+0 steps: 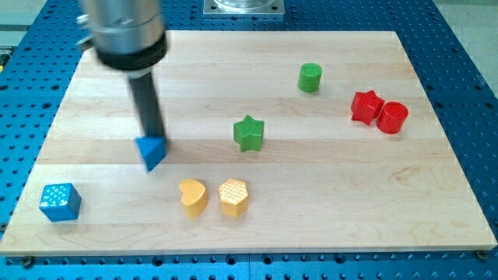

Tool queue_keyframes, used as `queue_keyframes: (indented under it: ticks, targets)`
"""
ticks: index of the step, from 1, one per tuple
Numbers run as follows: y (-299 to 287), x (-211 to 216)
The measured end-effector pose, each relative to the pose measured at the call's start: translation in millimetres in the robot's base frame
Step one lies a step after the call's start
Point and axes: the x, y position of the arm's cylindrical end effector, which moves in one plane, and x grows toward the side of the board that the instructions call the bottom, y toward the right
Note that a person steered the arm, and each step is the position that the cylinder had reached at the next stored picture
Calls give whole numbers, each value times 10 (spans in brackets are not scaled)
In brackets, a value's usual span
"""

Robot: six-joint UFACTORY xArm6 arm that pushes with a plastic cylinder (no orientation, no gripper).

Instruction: Move the triangle horizontally to the heart

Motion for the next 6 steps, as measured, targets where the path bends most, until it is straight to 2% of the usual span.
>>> queue_keyframes:
  ticks: [1,2,3,4,5,6]
  targets:
    - [174,-454]
    - [240,96]
    - [-264,468]
    - [-751,364]
    - [-679,-51]
    - [-682,-224]
